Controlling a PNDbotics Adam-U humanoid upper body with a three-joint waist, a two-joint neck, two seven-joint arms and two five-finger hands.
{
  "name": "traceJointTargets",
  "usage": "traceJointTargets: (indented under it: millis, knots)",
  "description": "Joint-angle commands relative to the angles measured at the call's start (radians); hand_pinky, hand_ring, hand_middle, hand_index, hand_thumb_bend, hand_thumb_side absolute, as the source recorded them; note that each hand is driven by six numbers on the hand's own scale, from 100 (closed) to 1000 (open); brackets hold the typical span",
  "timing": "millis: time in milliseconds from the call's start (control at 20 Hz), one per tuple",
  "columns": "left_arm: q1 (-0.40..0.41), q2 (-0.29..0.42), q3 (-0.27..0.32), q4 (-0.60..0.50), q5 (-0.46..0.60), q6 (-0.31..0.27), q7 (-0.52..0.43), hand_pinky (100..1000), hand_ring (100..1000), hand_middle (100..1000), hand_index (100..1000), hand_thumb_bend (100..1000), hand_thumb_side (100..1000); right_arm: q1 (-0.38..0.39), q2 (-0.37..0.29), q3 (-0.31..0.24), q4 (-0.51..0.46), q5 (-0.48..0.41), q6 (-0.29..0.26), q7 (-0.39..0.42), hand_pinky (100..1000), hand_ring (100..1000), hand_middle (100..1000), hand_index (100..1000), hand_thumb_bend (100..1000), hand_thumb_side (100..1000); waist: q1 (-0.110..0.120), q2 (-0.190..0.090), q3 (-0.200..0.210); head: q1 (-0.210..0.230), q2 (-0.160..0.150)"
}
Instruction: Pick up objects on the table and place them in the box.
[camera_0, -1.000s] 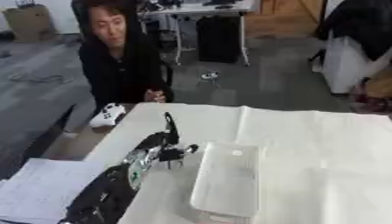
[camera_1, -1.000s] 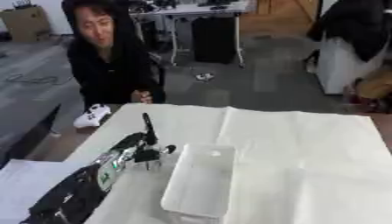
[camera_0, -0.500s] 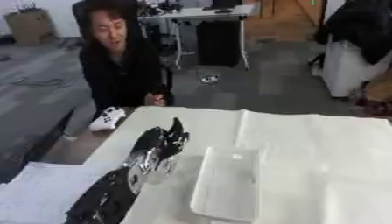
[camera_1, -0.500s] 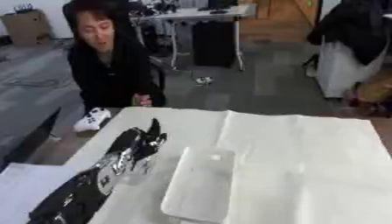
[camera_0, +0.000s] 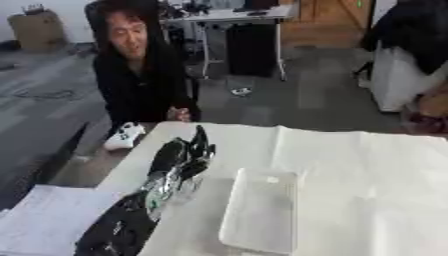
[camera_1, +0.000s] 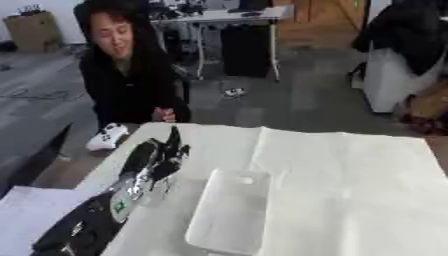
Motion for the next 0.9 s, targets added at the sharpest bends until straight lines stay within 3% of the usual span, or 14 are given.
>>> traceJointTargets:
  millis: [50, 400, 900]
  knots:
    - [-0.023, 0.059, -0.019, -0.069, 0.032, -0.019, -0.018, 100, 100, 100, 242, 216, 922, -0.011, -0.016, -0.001, -0.013, -0.001, 0.001, 0.003, 374, 385, 478, 915, 426, 1000, 0.000, -0.017, 0.004, -0.008, 0.006]
    - [-0.009, 0.130, -0.102, -0.272, 0.142, -0.022, -0.125, 100, 100, 100, 237, 213, 918, -0.005, -0.025, 0.000, -0.013, 0.000, 0.003, 0.005, 374, 385, 478, 913, 426, 1000, 0.007, -0.023, 0.011, -0.033, 0.030]
    - [0.032, 0.233, -0.226, -0.611, 0.295, 0.008, -0.276, 100, 100, 100, 232, 209, 920, -0.004, -0.031, 0.002, -0.013, 0.003, 0.009, 0.009, 375, 386, 479, 915, 427, 1000, 0.013, -0.025, 0.014, -0.036, 0.043]
